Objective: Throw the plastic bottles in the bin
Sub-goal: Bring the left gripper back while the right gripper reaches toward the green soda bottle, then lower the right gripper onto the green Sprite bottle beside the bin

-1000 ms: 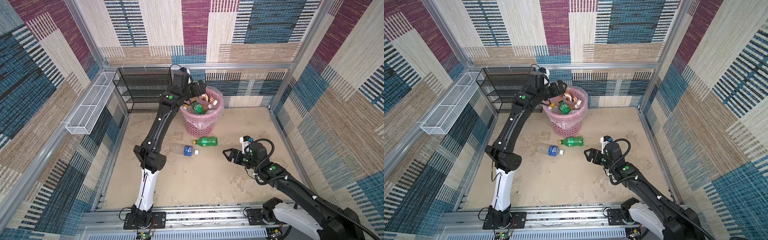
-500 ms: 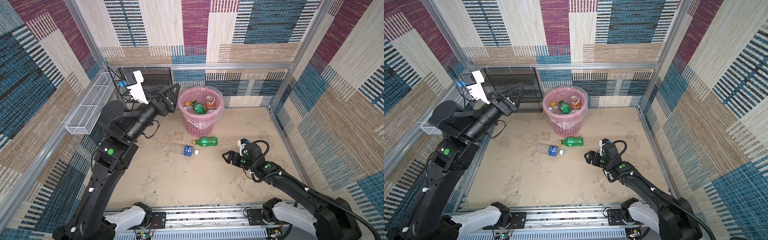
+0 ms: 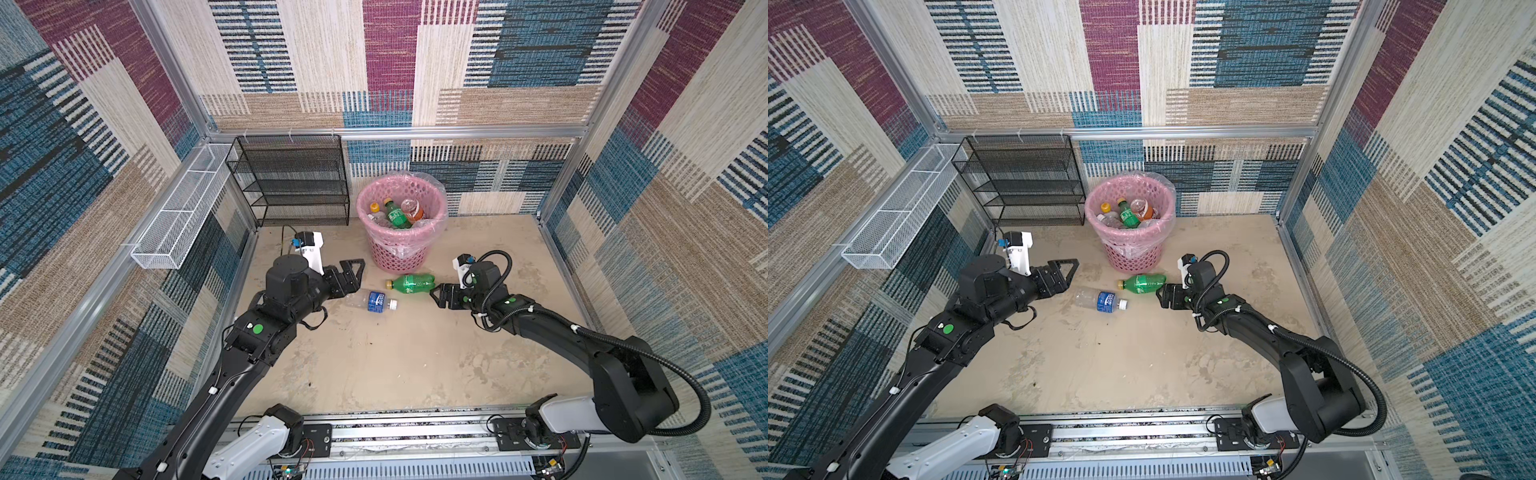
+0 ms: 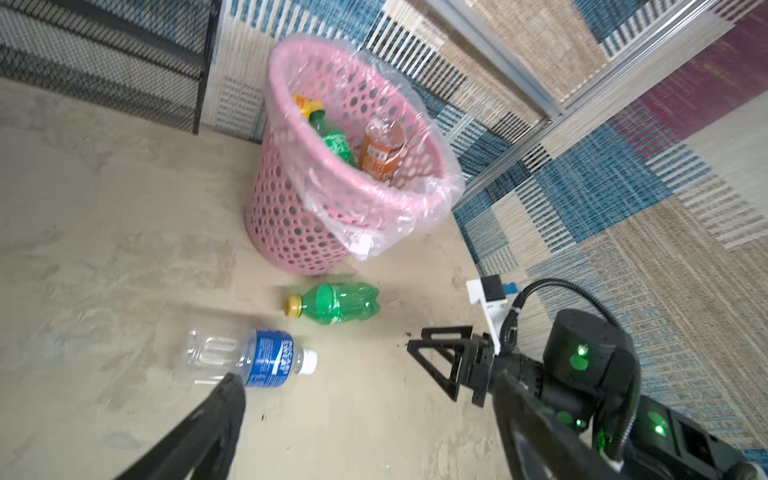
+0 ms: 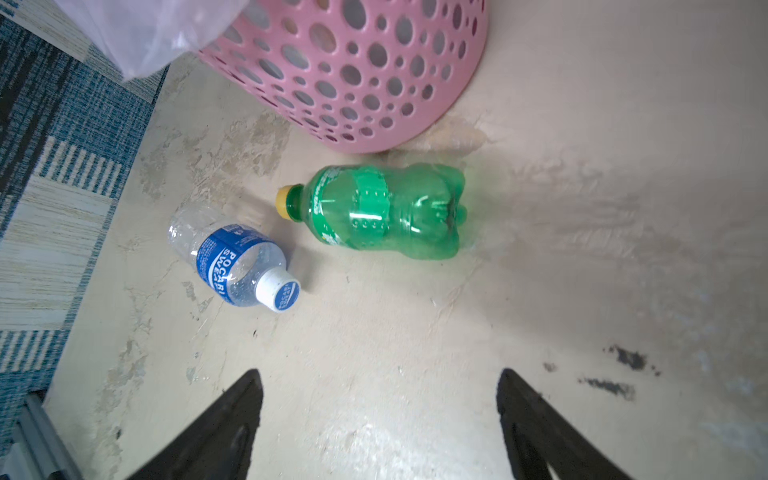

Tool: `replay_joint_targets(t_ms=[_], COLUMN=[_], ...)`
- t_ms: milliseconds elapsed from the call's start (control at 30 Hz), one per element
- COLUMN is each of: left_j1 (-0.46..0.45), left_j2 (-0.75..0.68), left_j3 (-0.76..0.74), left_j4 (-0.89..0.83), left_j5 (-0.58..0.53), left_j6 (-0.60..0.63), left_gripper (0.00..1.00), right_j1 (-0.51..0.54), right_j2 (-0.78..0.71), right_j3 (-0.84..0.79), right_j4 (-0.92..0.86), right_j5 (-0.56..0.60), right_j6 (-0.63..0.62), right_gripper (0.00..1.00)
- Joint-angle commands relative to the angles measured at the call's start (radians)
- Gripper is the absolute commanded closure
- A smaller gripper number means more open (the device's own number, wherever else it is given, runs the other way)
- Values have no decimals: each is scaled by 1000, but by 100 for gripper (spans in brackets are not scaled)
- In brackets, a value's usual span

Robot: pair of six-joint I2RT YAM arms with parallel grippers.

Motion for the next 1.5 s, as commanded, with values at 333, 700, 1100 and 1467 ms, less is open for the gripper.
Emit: replay_joint_targets(t_ms=[333,700,1100,1467], left_j1=[11,12,12,12], left_j2=[-118,-107,-109,-108], left_j3=[-214,-259,-271,-272], left_j4=[-64,-60,-60,-65], left_j5=[-15,5,4,1], left_j6=[-148,-169,-170,-170], left_gripper=[7,8,8,9], right_j1=[-2,-3,-7,-20], right_j2=[192,287,354,357], right_j3=[43,67,93,91], right_j4=[200,253,262,302], right_j5=[-13,-37,-73,-76], right_j6=[-166,-241,-282,-288], right_gripper=[5,2,2,1])
